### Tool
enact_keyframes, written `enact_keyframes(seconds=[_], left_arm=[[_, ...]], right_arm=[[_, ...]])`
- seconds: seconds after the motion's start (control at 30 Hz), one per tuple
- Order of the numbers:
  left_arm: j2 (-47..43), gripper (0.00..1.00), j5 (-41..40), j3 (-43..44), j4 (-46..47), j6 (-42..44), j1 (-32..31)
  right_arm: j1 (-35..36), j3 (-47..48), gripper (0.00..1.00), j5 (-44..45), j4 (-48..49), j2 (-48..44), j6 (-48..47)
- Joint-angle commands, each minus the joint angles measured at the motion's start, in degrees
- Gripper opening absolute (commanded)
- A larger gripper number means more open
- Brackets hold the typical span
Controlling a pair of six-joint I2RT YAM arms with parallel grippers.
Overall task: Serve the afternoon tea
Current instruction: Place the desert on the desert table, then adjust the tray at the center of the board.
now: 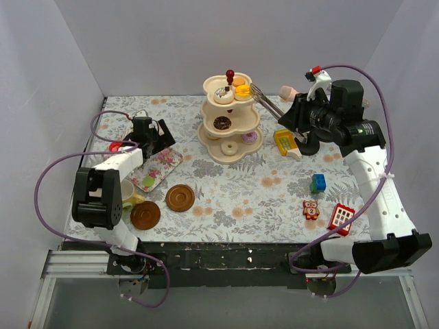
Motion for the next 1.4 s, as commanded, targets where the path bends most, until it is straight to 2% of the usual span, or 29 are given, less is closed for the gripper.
enact_keyframes(seconds=[0.0, 0.13, 0.23, 0.4, 0.5, 0.63, 0.83, 0.93, 1.0, 1.1, 1.17, 1.37], left_arm=[[4.6, 0.98, 0.0, 5.8, 0.4, -1.4, 0.3], [11.4, 0.97, -2.2, 10.1, -0.2, -0.7, 0.3], [15.7, 0.86, -3.1, 13.3, -2.1, 0.7, 0.3], [17.6, 0.77, -6.6, 14.6, -2.5, 3.5, 0.3], [18.8, 0.68, -6.9, 15.3, -3.0, 5.8, 0.3], [20.1, 0.62, -6.4, 15.9, -4.0, 8.4, -0.2], [23.8, 0.45, -6.4, 17.9, -7.1, 11.7, -2.1], [24.2, 0.42, -6.9, 17.5, -7.7, 12.5, -3.9], [24.0, 0.35, -7.1, 16.8, -8.3, 12.4, -4.9], [23.2, 0.31, -7.7, 15.5, -8.4, 11.9, -6.7], [22.7, 0.25, -8.5, 14.5, -9.0, 11.7, -7.9], [18.6, 0.20, -8.8, 10.7, -9.8, 9.6, -11.2]], right_arm=[[-0.2, 3.0, 0.36, 0.1, 1.9, -4.0, -1.2], [-0.2, 2.7, 0.36, 0.0, 2.0, -5.4, -1.6], [-0.2, 2.7, 0.36, -0.4, 2.3, -6.3, -1.7], [-0.2, 2.8, 0.36, -1.1, 2.4, -6.7, -2.0], [-0.1, 2.2, 0.36, -2.0, 3.3, -6.7, -1.7], [-0.2, 1.9, 0.36, -3.0, 4.2, -6.1, -1.4], [-0.2, 2.0, 0.36, -3.9, 4.9, -5.8, -1.2], [-0.2, 2.0, 0.36, -4.1, 5.1, -5.9, -1.2], [-0.2, 1.9, 0.36, -4.1, 5.1, -5.9, -1.2], [-0.2, 1.5, 0.36, -4.2, 5.4, -6.1, -1.2], [-0.2, 1.3, 0.36, -4.3, 5.8, -6.2, -1.1], [-0.2, 0.5, 0.36, -5.0, 6.7, -6.4, -0.8]])
